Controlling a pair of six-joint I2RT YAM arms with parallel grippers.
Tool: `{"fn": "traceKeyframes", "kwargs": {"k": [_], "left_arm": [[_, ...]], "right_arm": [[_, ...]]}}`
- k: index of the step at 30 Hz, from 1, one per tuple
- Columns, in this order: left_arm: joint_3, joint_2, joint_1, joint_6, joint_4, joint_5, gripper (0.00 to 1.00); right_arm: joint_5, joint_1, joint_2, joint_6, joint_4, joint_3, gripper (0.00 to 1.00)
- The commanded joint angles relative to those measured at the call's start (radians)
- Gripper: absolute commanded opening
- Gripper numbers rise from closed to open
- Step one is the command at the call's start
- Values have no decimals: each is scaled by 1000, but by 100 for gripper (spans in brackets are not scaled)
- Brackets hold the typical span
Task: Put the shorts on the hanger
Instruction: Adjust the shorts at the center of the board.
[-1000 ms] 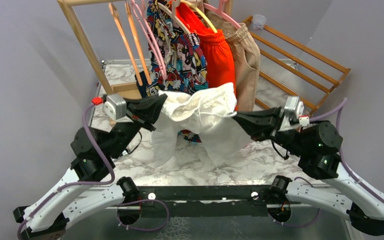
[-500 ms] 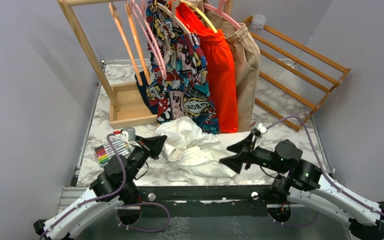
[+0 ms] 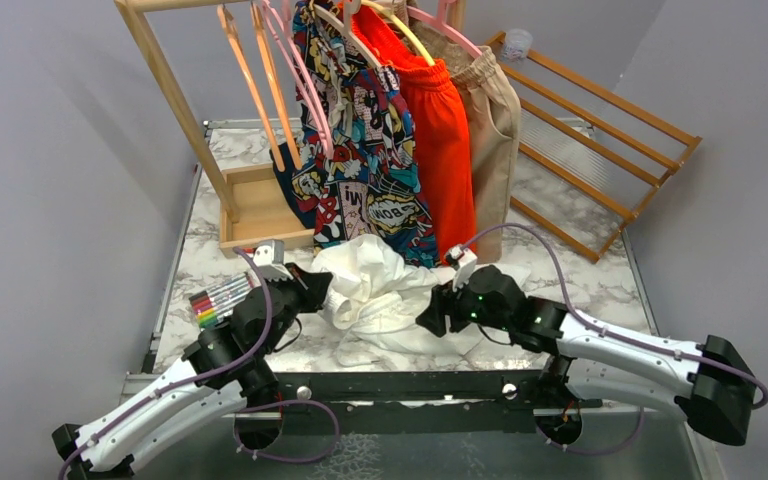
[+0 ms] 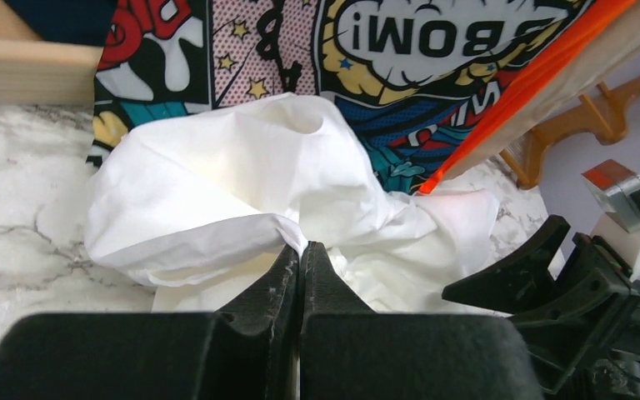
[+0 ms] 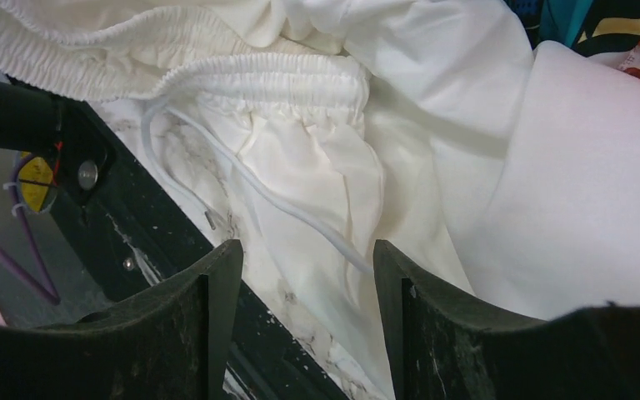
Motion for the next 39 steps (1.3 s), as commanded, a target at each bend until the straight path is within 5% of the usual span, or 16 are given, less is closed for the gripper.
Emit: {"fn": "traceKeyframes", "kwargs": {"k": [1, 19, 29, 32, 39], "left_arm": [[-15, -25, -5, -110, -85, -38, 0], [-22, -6, -5, -252, -243, -77, 0], [-27, -15, -5, -247, -244, -86, 0], [-28, -16, -5, -248, -244, -85, 0], [-18, -16, -5, -237, -243, -88, 0]], "right_arm": [[-26, 2, 101, 10, 216, -4, 61], [101, 5, 508, -82, 644, 16, 69], [20, 5, 663, -145, 682, 91, 66], [-20, 4, 673, -140, 713, 82, 57], [-116, 5, 569, -167, 740, 50, 13]]}}
